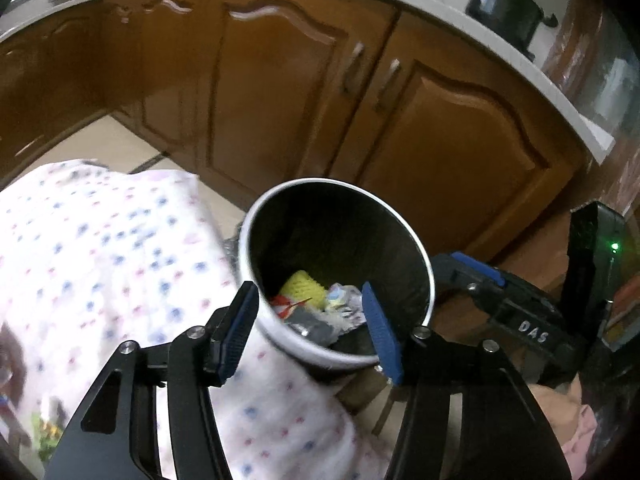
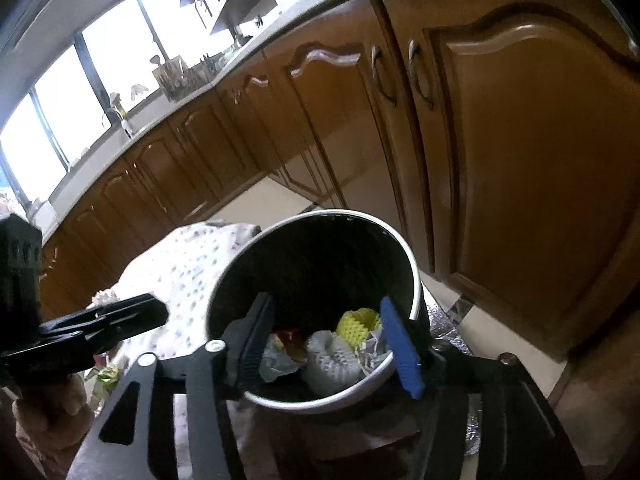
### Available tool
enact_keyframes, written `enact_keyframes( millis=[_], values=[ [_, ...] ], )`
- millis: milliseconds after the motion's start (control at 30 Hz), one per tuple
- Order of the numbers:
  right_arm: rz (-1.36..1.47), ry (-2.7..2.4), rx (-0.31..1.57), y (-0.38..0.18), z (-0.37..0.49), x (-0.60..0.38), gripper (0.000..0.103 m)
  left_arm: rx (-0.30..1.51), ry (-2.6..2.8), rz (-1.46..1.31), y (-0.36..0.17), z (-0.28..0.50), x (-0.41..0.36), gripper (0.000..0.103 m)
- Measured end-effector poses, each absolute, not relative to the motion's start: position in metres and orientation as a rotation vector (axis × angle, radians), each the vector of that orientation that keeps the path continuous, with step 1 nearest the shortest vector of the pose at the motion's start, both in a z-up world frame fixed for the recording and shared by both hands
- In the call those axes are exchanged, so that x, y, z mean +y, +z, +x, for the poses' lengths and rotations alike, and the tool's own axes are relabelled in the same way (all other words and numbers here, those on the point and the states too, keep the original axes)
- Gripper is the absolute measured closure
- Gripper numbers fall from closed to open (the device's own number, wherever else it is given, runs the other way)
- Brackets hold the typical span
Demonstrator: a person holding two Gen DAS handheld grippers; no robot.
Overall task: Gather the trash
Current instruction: 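Return both grippers to the table near the green carton and pouch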
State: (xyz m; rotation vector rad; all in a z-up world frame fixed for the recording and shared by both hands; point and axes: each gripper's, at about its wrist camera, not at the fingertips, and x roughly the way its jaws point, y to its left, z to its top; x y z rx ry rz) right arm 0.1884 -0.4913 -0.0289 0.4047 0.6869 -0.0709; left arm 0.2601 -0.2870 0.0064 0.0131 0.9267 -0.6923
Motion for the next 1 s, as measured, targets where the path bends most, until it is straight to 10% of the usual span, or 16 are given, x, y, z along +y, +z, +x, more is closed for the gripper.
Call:
enact_keyframes(
  millis=[233, 1000],
  values=[
    [0.450, -0.018, 0.611, -0.019, 0.165, -0.460, 0.020, 0.878, -0.590, -0.083, 0.011, 0.237, -0.226, 0.040],
    [0.421, 0.258, 0.699, -0.038, 0.141, -0.297, 0.019, 0.801, -0.278, -0.308, 0.015, 0.156, -0.016, 0.037]
  ],
)
